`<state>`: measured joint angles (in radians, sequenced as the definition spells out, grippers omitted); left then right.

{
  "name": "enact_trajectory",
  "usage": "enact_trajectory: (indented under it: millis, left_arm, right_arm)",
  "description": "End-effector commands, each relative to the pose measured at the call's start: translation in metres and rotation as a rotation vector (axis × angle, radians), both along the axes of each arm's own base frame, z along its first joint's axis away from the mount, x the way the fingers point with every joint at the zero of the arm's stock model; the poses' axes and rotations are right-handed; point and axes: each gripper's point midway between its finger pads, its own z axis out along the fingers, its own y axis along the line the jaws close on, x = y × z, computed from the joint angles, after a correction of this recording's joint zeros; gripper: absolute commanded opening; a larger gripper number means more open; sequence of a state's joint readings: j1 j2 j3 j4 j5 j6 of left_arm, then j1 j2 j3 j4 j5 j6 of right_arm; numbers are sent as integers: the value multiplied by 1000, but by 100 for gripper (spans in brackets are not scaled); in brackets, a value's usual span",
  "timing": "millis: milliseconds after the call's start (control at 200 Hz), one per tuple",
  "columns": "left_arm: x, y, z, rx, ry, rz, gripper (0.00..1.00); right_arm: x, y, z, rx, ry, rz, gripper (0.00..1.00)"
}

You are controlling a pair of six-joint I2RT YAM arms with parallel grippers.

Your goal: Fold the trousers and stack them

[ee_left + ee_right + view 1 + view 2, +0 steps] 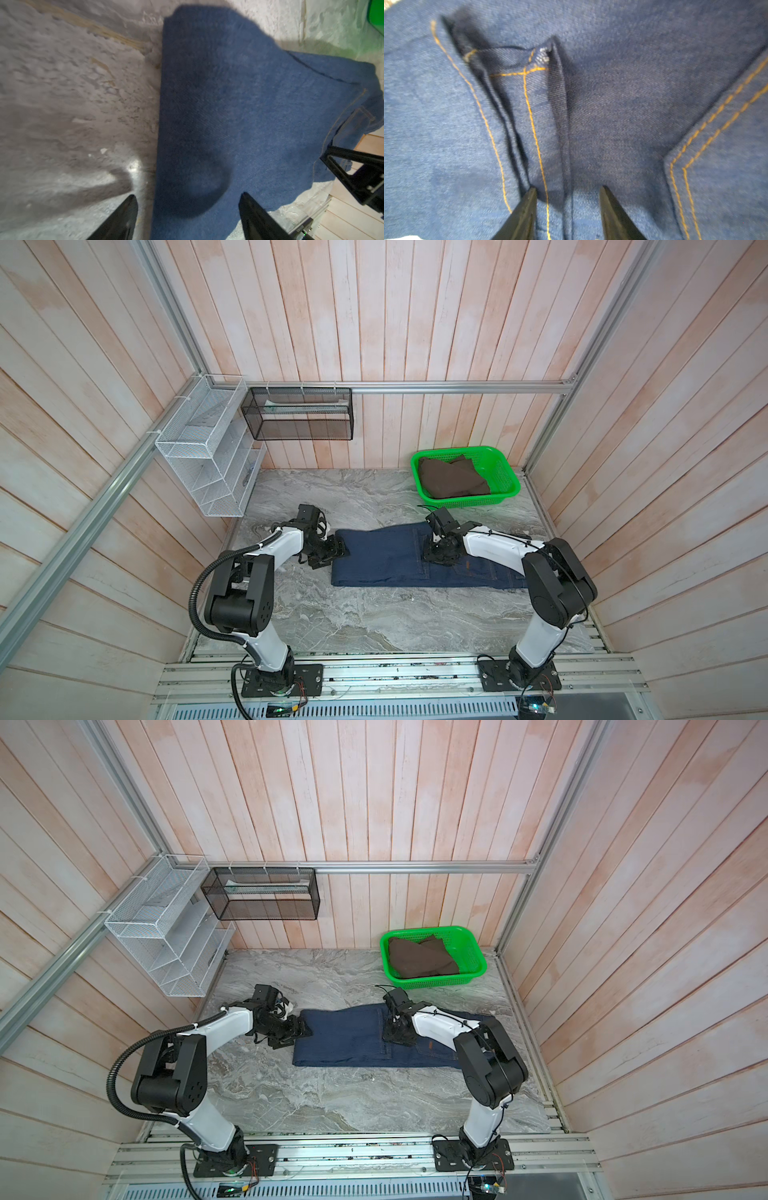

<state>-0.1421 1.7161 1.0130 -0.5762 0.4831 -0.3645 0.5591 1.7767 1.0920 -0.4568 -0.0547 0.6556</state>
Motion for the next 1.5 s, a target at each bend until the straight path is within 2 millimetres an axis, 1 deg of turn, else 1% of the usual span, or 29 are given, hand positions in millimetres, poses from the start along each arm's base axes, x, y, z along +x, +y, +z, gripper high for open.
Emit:
enact_trajectory:
  millis: [0, 110, 235, 305, 410, 500, 590, 630, 670, 805, 930, 1055, 1150, 1260, 1400, 1490]
  left_arm:
    - [4, -10, 5, -65, -31, -52, 78]
    - [1, -10, 6, -71, -28, -65, 73]
    - [-2, -8, 9, -68, -29, -64, 62]
    - [-2, -7, 11, -74, -33, -68, 53]
    - [0, -6, 12, -77, -37, -66, 37]
    - [1, -4, 11, -73, -35, -64, 28]
    - [1, -2, 11, -62, -35, -61, 16]
    - [2, 1, 12, -50, -42, -55, 10]
    - [3, 6, 13, -24, -49, -48, 0]
    - [0, 37, 11, 161, -34, -21, 0]
    - [-3, 65, 21, 271, -40, 28, 0]
    - [-8, 92, 33, 368, -47, 74, 0]
    - [-13, 112, 40, 436, -41, 103, 0]
    - [-19, 131, 49, 506, -36, 126, 0]
    - [-21, 146, 62, 555, -50, 148, 0]
    - [-23, 159, 71, 577, -54, 174, 0]
  right_arm:
    - [-3, 0, -11, 9, 30, -10, 49]
    - [-4, 2, -11, 20, 37, -5, 48]
    - [-4, 2, -11, 19, 36, -5, 48]
    - [-4, 2, -11, 19, 37, -3, 48]
    - [-4, 2, -11, 19, 37, -1, 48]
    - [-3, 3, -10, 21, 34, -1, 48]
    - [-3, 3, -7, 25, 30, 0, 48]
    - [-2, 4, -5, 27, 26, 1, 48]
    - [-2, 4, -3, 28, 20, 2, 48]
    - [2, 4, 11, 34, -12, -1, 51]
    - [8, 2, 27, 40, -59, -4, 54]
    - [13, -7, 42, 42, -89, -26, 55]
    - [16, -22, 49, 33, -101, -55, 55]
    - [21, -48, 54, 17, -112, -101, 55]
    - [23, -82, 50, -1, -104, -157, 54]
    - [21, -99, 45, -10, -97, -180, 54]
